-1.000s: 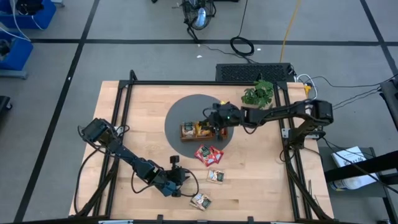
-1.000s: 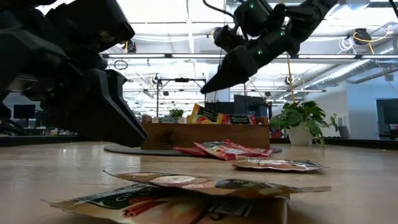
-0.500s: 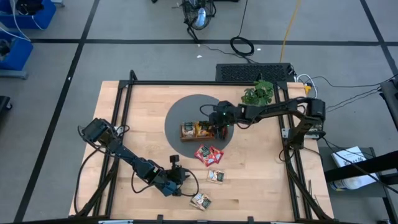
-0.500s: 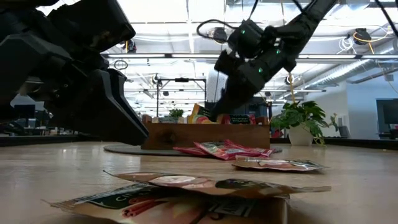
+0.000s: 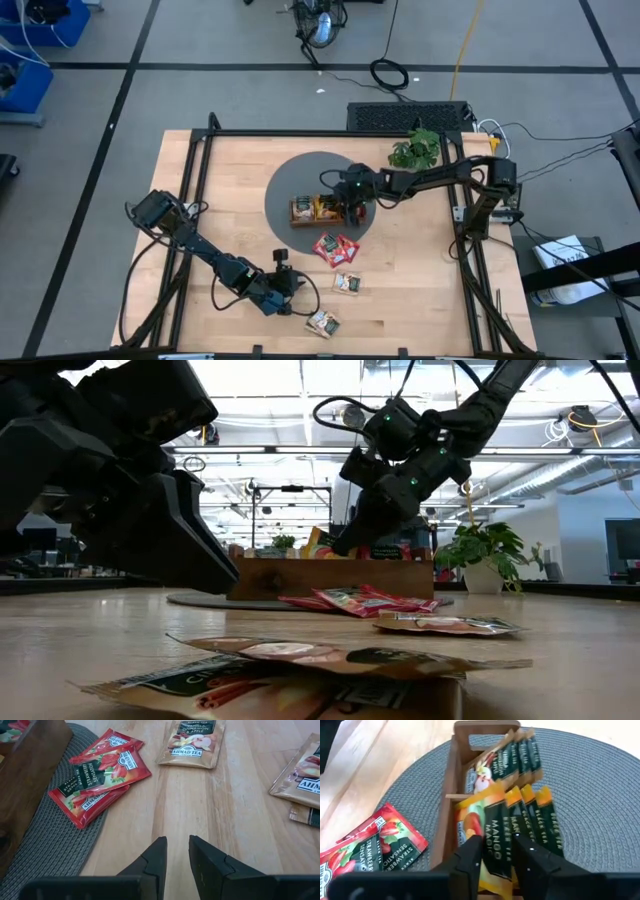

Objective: Pick & Place Tea
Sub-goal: Put the yellow tea bag into the middle section of the wooden organizer

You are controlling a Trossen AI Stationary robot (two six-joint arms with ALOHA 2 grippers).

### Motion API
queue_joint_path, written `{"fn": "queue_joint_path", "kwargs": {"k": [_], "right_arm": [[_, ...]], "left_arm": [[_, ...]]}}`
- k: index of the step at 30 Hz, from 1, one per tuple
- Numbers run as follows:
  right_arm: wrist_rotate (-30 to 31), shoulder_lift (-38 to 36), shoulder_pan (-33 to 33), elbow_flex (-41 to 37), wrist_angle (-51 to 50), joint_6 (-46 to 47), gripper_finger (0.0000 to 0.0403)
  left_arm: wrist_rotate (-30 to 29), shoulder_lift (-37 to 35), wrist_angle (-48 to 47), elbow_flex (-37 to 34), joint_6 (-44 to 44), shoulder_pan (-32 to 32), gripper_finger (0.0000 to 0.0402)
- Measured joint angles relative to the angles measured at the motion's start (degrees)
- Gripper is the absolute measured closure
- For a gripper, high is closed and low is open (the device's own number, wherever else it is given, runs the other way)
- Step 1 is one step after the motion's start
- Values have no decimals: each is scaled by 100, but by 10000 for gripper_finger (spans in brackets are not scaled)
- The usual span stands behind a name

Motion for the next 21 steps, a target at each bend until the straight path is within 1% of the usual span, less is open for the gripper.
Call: {"fn": "queue_joint_path", "kwargs": {"k": [6, 9, 11, 14, 19, 21], "right_arm": [[40, 0, 139, 0, -5, -170, 372], [342, 0, 206, 0, -9, -256, 396], [469, -6, 245, 0, -11, -356, 399], [457, -44, 249, 28, -84, -364, 400], [461, -129, 272, 545, -1087, -485, 401], [464, -129, 315, 854, -1703, -605, 401]], "left_arm": [[0, 0, 0, 0, 0, 0, 314], [0, 0, 0, 0, -2, 0, 314], [0, 0, 2, 0, -2, 0, 314], [0, 0, 3, 0, -2, 0, 314], [0, 0, 8, 0, -4, 5, 314], [0, 0, 40, 0, -5, 9, 314]]}}
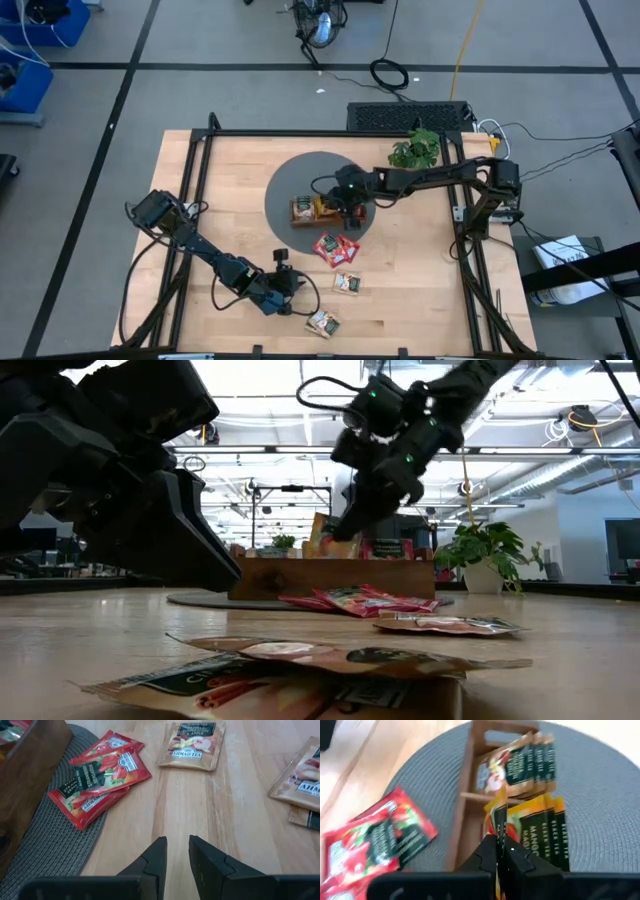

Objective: Pick & Place Tea
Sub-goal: Put the yellow tea bag into the middle section of the wooden organizer, then put the brown tea bag into the left section of the wooden organizer

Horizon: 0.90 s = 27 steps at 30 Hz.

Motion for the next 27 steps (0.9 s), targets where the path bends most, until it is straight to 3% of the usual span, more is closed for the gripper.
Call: {"fn": "queue_joint_path", "kwargs": {"k": [6, 14, 27], "right_arm": [[-13, 393, 90, 732, -1173, -184, 402], [143, 865, 80, 960, -1145, -290, 393], [463, 444, 90, 958, -922, -102, 246]], "left_arm": [[0, 0, 17, 0, -14, 17, 314], [3, 0, -10, 0, -39, 18, 314], [48, 2, -25, 0, -56, 13, 314]]}}
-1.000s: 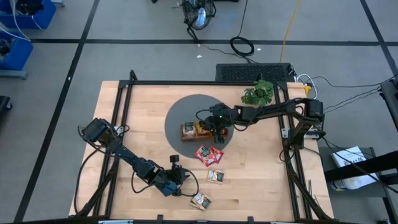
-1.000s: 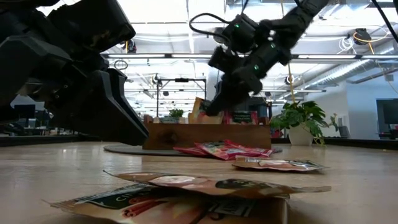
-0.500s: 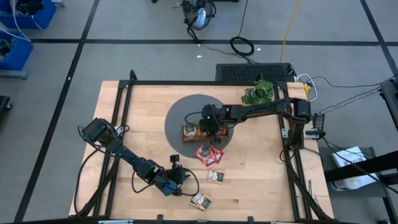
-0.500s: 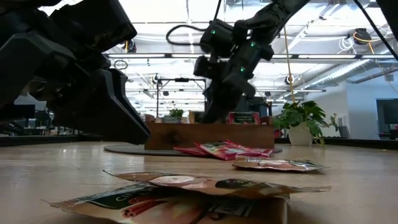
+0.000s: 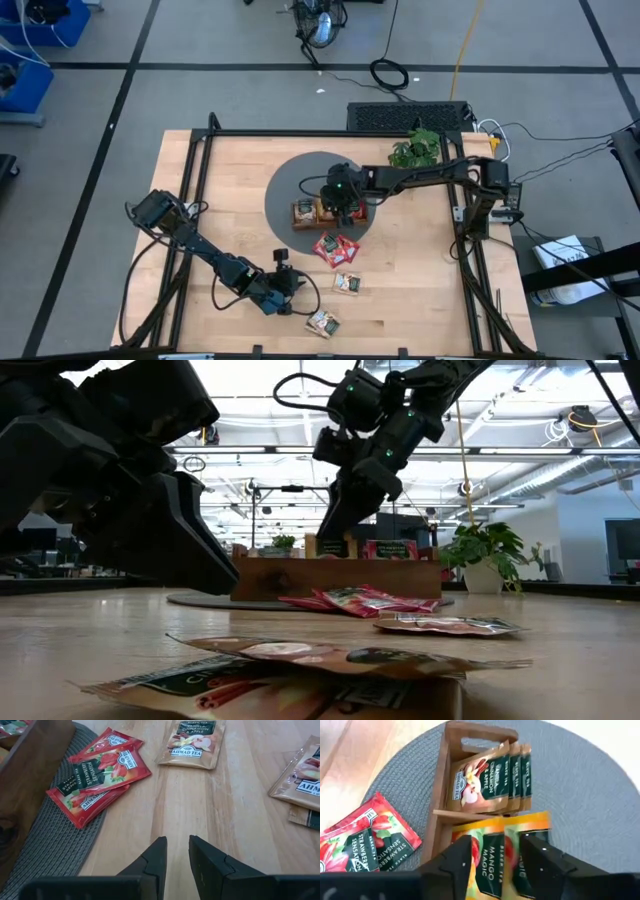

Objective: Pick & Place Tea
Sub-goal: Put the brown tea bag into the left section of the wooden organizer

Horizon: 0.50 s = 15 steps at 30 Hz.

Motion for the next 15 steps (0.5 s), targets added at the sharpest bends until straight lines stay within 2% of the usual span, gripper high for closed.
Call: {"fn": "queue_joint_path", "kwargs": {"k": [5, 15], "right_arm": [[-17, 8, 28, -11, -95, 229, 226], [-20, -371, 261, -26, 77, 213, 233]], "left_arm": [[6, 0, -2, 0, 0, 0, 314], [4, 0, -2, 0, 22, 0, 314]]}}
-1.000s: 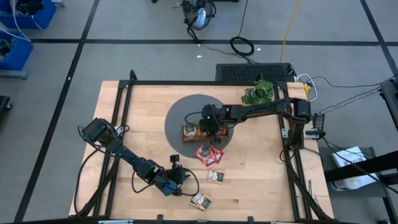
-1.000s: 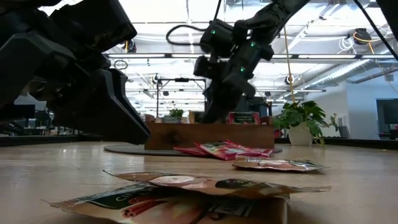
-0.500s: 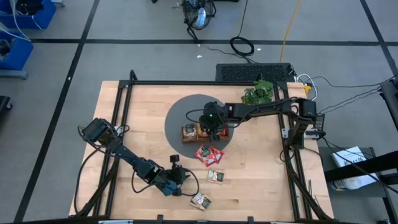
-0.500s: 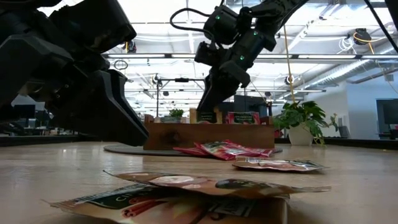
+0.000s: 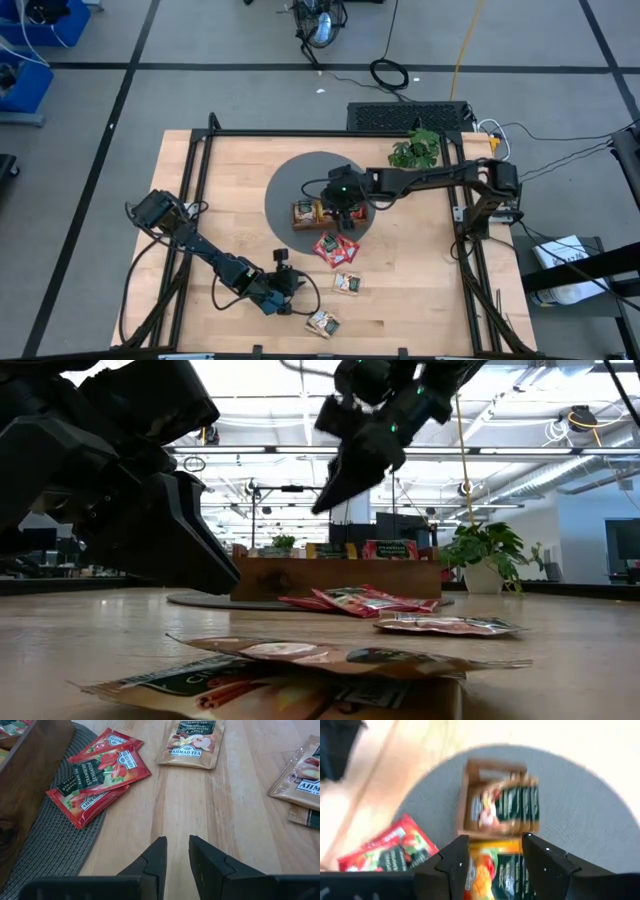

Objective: Pick & Place Tea
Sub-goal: Put the brown tea bag into the left section of the wooden organizer

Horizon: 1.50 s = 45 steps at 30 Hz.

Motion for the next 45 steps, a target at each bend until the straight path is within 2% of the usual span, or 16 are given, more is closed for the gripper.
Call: {"fn": "queue_joint_path", "kwargs": {"k": [7, 9, 13, 18, 21, 24, 26, 29, 32, 37, 45], "right_arm": [[122, -458, 165, 0, -124, -146, 236], [-53, -642, 196, 0, -337, -268, 242], [-321, -1151, 226, -270, -669, -135, 283], [-732, -1993, 360, -1900, 1055, 244, 386], [-709, -2405, 620, -2884, 2312, 532, 391], [-196, -2677, 898, -3718, 3565, 532, 395], [-60, -2796, 1040, -4097, 4149, 375, 401], [-12, -2965, 1139, -4406, 4533, 163, 400], [2, -2984, 1161, -4626, 4650, -32, 402], [-2, -2980, 1160, -4969, 4883, -82, 400], [-191, -2976, 1166, -5101, 5469, -65, 399]], "left_arm": [[2, 0, -53, -2, -42, -7, 314], [1, 0, -52, -2, -42, -15, 314], [0, 0, -70, -2, -42, -69, 314], [-19, 0, -139, -2, -42, -123, 314], [-45, 0, -117, -2, -21, -121, 314], [-110, 0, -142, -2, 87, -114, 314], [-175, 0, -139, -2, 199, -78, 314], [-298, 0, -36, -2, 607, 35, 314], [-701, 0, 160, -2, 1129, 185, 314], [-868, 0, 409, 0, 1322, 576, 314], [101, 0, 1106, 4, 288, 748, 314]]}}
